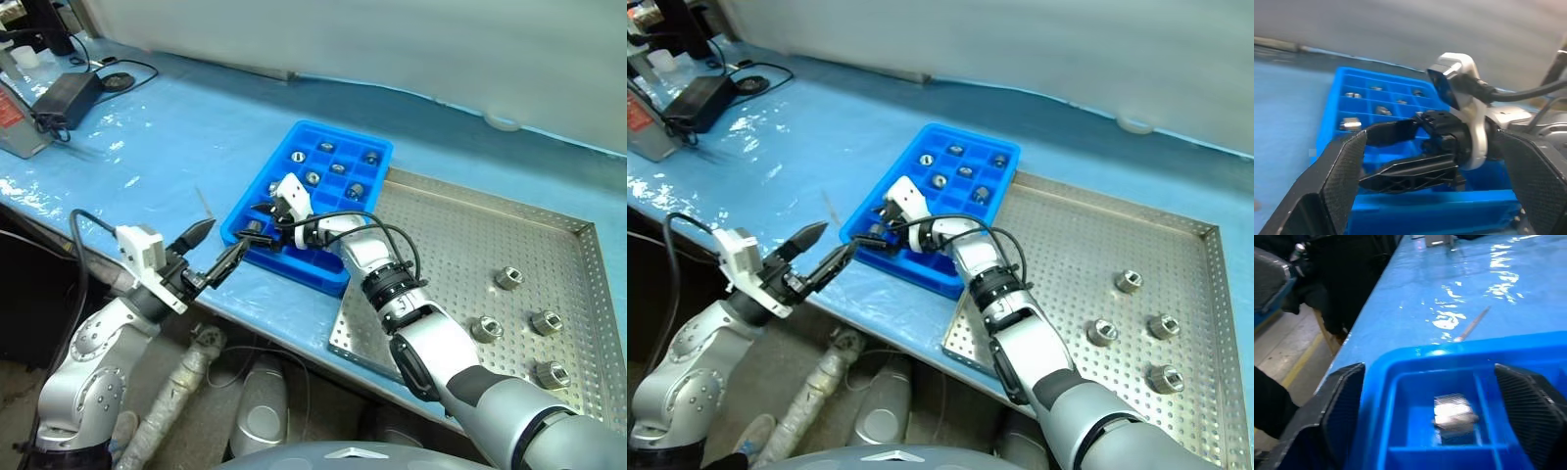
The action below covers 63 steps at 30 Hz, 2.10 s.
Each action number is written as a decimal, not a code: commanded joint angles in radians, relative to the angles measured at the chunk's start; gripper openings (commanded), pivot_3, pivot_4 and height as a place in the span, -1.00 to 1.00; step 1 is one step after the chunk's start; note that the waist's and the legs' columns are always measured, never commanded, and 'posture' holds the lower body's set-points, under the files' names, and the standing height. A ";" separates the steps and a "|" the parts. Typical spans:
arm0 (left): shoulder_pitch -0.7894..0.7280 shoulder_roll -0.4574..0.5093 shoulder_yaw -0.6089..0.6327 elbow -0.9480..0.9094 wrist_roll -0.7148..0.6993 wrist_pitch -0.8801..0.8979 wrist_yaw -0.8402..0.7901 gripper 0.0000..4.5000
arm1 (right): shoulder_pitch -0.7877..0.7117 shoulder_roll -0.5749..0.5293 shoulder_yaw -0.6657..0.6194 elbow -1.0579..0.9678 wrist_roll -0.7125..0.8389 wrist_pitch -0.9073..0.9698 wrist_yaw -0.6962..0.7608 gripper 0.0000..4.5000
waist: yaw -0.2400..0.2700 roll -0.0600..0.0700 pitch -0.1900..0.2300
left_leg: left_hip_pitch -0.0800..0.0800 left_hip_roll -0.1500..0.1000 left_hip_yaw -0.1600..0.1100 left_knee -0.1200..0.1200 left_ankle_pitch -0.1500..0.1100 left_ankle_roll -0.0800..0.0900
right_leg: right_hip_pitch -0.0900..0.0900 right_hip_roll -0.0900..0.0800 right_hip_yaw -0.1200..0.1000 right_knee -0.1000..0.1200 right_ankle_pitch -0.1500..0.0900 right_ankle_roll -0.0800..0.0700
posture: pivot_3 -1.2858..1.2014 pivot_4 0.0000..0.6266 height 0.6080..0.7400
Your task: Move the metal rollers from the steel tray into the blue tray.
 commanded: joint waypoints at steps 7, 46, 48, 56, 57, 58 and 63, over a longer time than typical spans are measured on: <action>-0.322 -0.036 -0.166 0.305 0.059 -0.003 -0.216 0.99 | 0.118 -0.173 -0.131 -0.320 0.043 0.065 -0.072 0.94 | -0.135 -0.001 -0.001 | 0.001 0.000 0.001 0.003 0.006 -0.008 | 0.002 -0.001 0.000 0.002 0.007 -0.006 | 0.05 -0.52 1.00; -1.103 -0.543 -0.444 1.659 0.754 -0.579 -0.530 0.99 | 0.977 -0.493 -0.580 -1.388 0.158 0.527 -0.427 0.94 | -0.533 -0.003 -0.001 | 0.000 -0.003 0.029 0.028 -0.013 0.030 | 0.006 -0.004 0.025 -0.021 0.008 0.010 | -0.59 -0.52 1.00; -1.110 -0.542 -0.448 1.670 0.781 -0.591 -0.499 0.99 | 0.985 -0.491 -0.573 -1.388 0.159 0.523 -0.434 0.94 | -0.549 -0.002 -0.001 | -0.001 -0.004 0.029 0.029 -0.014 0.030 | 0.006 -0.004 0.025 -0.021 0.007 0.010 | -0.59 -0.52 1.00; -1.137 -0.518 -0.373 1.665 0.756 -0.534 -0.515 0.99 | 0.964 -0.505 -0.537 -1.347 0.156 0.511 -0.435 0.94 | -0.613 -0.002 -0.002 | -0.013 -0.005 0.027 0.034 -0.017 0.035 | 0.002 -0.006 0.023 -0.028 0.007 0.010 | -0.56 -0.52 1.00; -1.137 -0.513 -0.366 1.662 0.754 -0.529 -0.520 0.99 | 0.959 -0.506 -0.533 -1.343 0.156 0.510 -0.434 0.94 | -0.619 -0.002 -0.002 | -0.014 -0.005 0.027 0.034 -0.017 0.035 | 0.003 -0.006 0.022 -0.029 0.008 0.010 | -0.56 -0.52 1.00; -1.136 -0.508 -0.360 1.657 0.752 -0.524 -0.526 0.99 | 0.952 -0.507 -0.527 -1.337 0.156 0.509 -0.433 0.94 | -0.623 -0.002 -0.002 | -0.014 -0.005 0.027 0.034 -0.018 0.036 | 0.003 -0.006 0.022 -0.030 0.008 0.010 | -0.55 -0.52 1.00; -1.130 -0.479 -0.342 1.638 0.752 -0.492 -0.563 0.99 | 0.934 -0.516 -0.511 -1.310 0.151 0.499 -0.426 0.94 | -0.626 -0.002 -0.002 | -0.015 -0.008 0.027 0.034 -0.020 0.039 | 0.005 -0.011 0.021 -0.032 0.013 0.003 | -0.53 -0.52 1.00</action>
